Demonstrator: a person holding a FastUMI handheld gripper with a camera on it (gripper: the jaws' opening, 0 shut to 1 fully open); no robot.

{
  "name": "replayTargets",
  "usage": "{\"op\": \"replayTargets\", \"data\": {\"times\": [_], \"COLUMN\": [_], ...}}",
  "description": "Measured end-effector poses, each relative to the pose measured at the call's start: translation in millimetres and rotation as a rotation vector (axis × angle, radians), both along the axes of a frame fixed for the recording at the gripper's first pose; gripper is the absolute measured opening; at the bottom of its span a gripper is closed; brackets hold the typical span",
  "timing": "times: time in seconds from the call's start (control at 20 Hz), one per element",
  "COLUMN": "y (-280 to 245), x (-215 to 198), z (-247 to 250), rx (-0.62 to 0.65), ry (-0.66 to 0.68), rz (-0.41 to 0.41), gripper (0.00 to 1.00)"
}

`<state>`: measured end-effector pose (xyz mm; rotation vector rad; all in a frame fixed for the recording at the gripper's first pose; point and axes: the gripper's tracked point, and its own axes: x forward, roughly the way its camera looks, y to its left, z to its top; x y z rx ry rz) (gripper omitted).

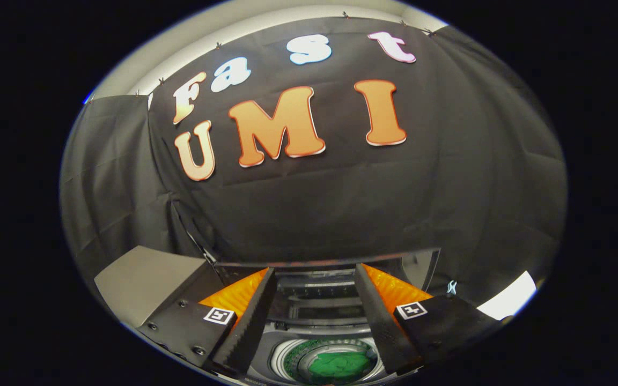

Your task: Put the clothes into the washing machine and then close the washing machine lid.

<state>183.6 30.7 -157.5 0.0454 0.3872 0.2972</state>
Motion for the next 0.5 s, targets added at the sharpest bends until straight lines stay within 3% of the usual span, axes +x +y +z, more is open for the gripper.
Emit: {"op": "replayTargets", "data": {"times": [0.3,0.5], "y": [-2.7,-0.3], "x": [51.2,94.7], "z": [33.0,18.8], "rx": [-0.071,-0.095], "ry": [-0.093,-0.063], "rz": [-0.01,-0.045], "gripper": [0.94,0.94]}}
